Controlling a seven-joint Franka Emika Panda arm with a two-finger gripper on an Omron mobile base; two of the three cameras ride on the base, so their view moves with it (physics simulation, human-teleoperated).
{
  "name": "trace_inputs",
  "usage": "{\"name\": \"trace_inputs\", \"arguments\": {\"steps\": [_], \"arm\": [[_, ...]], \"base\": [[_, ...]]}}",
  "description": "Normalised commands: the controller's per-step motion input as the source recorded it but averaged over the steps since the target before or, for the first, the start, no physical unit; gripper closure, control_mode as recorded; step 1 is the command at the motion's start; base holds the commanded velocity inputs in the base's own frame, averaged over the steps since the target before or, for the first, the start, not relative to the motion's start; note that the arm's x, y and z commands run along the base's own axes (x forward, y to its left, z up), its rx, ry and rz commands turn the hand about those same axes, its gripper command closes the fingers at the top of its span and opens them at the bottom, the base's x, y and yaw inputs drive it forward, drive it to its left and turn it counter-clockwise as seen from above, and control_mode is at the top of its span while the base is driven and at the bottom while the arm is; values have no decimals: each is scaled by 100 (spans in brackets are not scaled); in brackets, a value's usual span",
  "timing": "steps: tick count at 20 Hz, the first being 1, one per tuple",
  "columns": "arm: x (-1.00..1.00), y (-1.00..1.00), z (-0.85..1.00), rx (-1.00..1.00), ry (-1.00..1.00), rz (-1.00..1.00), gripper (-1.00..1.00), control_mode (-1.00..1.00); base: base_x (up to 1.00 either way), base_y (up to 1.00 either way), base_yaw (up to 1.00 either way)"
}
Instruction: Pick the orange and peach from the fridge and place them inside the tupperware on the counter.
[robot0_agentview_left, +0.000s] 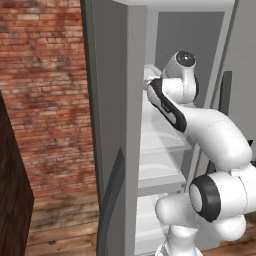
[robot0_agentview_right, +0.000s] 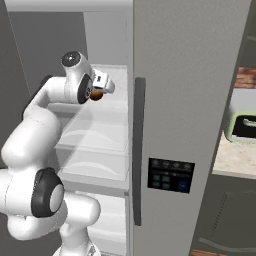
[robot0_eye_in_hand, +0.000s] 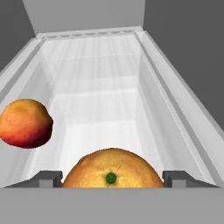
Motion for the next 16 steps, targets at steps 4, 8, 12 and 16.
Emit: {"name": "trace_inputs", "arguments": {"steps": [4,8,12,16], "arm": [[-99,0,41,0,-20,18,100,-100],[-96,1,27,-2,0,21,100,-100],[-82,4,29,-4,5,19,100,-100],[-56,1,24,-6,12,18,100,-100]], "base": [[0,0,0],[0,0,0],[0,0,0],[0,0,0]]}}
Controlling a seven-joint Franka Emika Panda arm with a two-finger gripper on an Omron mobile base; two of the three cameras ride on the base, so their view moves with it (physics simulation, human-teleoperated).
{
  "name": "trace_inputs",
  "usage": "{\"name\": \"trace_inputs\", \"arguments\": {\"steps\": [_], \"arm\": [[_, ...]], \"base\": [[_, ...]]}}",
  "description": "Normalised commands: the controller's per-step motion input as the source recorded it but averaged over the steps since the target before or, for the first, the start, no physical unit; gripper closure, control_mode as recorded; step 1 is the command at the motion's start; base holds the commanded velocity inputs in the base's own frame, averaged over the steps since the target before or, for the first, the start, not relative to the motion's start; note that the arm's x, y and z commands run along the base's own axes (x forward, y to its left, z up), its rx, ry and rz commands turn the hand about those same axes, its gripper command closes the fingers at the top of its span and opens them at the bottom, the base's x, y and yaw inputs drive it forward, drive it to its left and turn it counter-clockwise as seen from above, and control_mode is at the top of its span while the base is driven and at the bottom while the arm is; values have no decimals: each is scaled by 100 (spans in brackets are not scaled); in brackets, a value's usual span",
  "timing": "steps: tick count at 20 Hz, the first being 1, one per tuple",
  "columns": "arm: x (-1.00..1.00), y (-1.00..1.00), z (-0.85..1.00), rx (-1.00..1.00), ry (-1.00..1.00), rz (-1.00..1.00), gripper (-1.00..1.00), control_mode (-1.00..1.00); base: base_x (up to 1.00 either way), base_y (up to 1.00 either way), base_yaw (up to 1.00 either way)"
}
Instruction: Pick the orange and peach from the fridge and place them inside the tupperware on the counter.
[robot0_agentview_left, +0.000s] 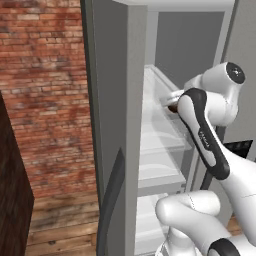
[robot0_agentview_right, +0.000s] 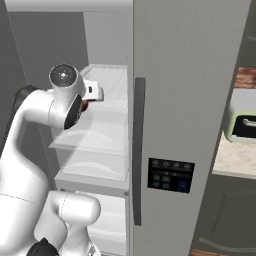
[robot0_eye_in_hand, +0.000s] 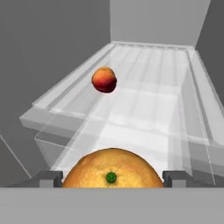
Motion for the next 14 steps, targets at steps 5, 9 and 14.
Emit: {"name": "trace_inputs", "arguments": {"steps": [5,9,14], "arm": [[-55,0,9,-7,13,21,100,-100],[-30,0,0,-4,5,10,100,100],[0,0,0,0,0,0,100,100]], "base": [[0,0,0],[-33,0,10],[-82,0,15]]}}
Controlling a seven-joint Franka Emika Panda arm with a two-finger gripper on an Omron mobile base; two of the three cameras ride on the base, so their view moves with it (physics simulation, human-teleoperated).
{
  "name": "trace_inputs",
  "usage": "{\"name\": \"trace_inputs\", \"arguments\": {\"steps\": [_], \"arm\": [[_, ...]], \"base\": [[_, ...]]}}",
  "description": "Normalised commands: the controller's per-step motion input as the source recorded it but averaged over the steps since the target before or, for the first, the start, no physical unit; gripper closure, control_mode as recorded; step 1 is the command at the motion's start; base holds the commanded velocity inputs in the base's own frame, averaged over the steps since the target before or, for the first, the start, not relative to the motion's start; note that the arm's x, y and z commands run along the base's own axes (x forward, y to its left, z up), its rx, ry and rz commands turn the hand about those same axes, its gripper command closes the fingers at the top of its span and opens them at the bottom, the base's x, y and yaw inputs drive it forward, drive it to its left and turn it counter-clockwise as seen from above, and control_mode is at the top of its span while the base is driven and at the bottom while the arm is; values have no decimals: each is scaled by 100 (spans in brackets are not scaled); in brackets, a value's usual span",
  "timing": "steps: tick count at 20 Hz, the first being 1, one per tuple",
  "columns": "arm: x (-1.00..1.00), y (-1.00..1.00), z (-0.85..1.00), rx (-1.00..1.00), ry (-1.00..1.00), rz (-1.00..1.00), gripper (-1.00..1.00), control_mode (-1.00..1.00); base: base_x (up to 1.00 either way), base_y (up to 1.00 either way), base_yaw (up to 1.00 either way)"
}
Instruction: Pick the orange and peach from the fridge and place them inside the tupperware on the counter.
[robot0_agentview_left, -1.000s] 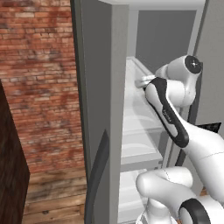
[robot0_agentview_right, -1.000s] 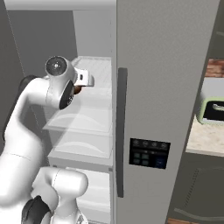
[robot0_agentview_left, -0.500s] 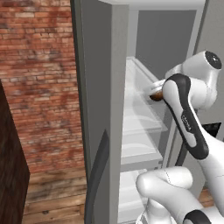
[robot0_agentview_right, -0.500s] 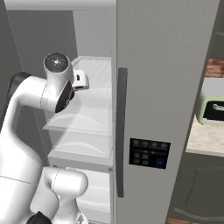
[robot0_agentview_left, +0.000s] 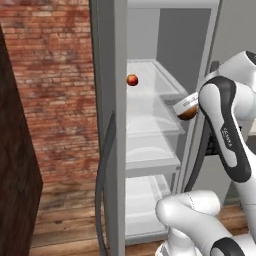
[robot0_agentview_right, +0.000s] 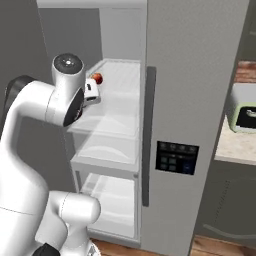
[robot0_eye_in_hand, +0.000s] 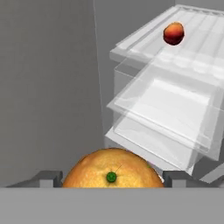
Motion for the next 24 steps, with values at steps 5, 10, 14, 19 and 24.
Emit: {"name": "trace_inputs", "arguments": {"steps": [5,10,14,19,24], "arm": [[0,0,0,0,0,0,100,100],[0,0,0,0,0,0,100,100],[0,0,0,0,0,0,100,100],[0,0,0,0,0,0,100,100],[0,0,0,0,0,0,100,100]], "base": [[-71,-10,2],[-47,-70,-6],[-18,-94,-12],[-6,-100,-11],[0,-100,-7]]}}
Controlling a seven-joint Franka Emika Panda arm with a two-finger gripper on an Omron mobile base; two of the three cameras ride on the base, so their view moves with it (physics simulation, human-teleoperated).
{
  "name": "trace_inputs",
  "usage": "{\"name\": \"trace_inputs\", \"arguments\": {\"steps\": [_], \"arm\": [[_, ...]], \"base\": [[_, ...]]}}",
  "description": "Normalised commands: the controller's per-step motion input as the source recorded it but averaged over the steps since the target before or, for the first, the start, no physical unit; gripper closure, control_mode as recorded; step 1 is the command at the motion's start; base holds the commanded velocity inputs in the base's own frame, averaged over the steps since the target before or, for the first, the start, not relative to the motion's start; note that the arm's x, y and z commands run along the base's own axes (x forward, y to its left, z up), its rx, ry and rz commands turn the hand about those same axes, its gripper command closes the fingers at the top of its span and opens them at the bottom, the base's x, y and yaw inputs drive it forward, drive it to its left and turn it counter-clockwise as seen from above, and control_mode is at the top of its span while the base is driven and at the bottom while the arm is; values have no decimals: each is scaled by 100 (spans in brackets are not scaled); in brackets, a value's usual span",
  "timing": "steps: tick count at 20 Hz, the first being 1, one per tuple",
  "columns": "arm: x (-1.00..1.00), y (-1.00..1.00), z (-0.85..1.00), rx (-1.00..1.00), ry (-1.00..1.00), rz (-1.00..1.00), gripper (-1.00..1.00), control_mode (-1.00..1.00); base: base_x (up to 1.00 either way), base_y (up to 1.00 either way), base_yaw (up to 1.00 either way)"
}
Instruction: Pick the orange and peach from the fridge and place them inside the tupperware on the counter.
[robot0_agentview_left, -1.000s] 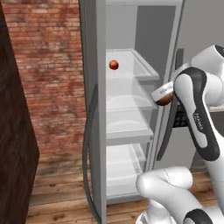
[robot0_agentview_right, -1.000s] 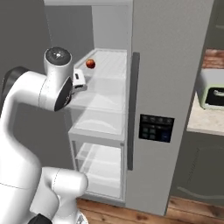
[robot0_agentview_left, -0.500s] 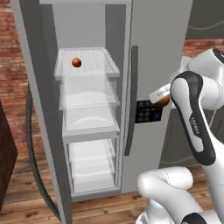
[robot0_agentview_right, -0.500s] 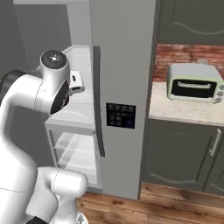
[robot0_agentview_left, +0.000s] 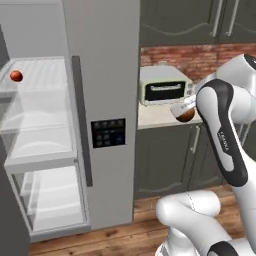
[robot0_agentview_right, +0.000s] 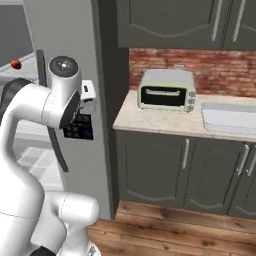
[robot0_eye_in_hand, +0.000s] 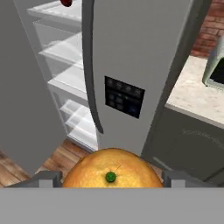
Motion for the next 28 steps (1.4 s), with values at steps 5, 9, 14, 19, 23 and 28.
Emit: {"name": "trace_inputs", "arguments": {"steps": [5,9,14,19,23,28], "arm": [[0,0,0,0,0,0,100,100],[0,0,0,0,0,0,100,100],[0,0,0,0,0,0,100,100],[0,0,0,0,0,0,100,100],[0,0,0,0,0,0,100,100],[0,0,0,0,0,0,100,100]], "base": [[0,-100,-7],[0,-100,-6],[0,-100,-4],[13,-88,-2],[63,-36,0],[94,-1,0]]}}
